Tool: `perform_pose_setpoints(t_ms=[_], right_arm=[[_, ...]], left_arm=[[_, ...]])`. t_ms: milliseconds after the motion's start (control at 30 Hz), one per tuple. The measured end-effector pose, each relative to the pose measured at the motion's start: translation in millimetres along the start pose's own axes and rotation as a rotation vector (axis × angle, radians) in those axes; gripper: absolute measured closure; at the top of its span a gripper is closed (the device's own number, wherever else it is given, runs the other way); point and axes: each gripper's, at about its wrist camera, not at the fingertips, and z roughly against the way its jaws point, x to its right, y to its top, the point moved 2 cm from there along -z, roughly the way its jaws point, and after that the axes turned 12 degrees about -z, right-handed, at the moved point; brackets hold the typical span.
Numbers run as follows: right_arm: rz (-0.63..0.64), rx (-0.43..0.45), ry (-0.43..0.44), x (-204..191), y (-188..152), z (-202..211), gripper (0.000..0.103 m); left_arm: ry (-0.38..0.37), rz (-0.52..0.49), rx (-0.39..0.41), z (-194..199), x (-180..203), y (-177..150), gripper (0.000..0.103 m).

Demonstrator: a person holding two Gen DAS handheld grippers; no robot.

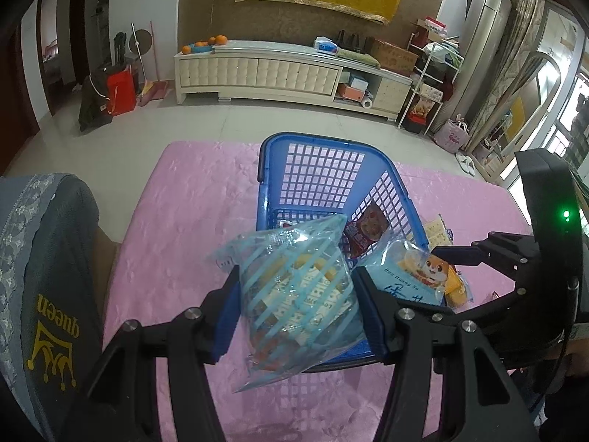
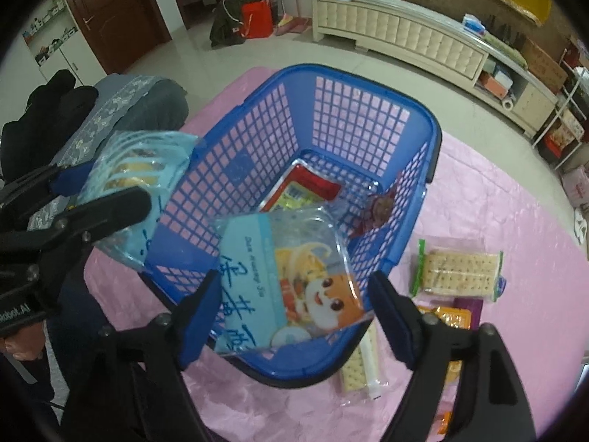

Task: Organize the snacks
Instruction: 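Carry both bags over the blue basket and release them inside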

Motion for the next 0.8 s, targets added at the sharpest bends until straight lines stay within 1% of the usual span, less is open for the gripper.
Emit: perform_pose_setpoints(t_ms=[33, 100, 400, 633, 800], right_arm=[[-0.001, 0.0, -0.004, 0.1, -0.3, 0.0, 0.014], [-0.003, 0.006, -0.011, 1.1, -2.0, 2.8, 0.012], [-0.027, 0.024, -0.045, 18.8, -1.8, 12.7, 0.012], [-0.07, 0.059, -0.056, 39.3, -0.6, 18.1, 0.012], [-0.105, 0.068, -0.074, 57.6, -0.7, 17.6, 0.012]], left_arm=[[0.001, -0.004, 0.001, 0.5, 1.9, 0.1, 0.047], [0.003, -0.015, 0.002, 2.1, 5.7, 1.3, 0.047], [0.003, -0.046, -0.007, -2.4, 19.0, 8.6, 0.047], [-0.021, -0.082, -0.033, -22.3, 32.8, 15.4, 0.047], [-0.06, -0.102, -0.061, -42.1, 48.7, 17.8, 0.047]])
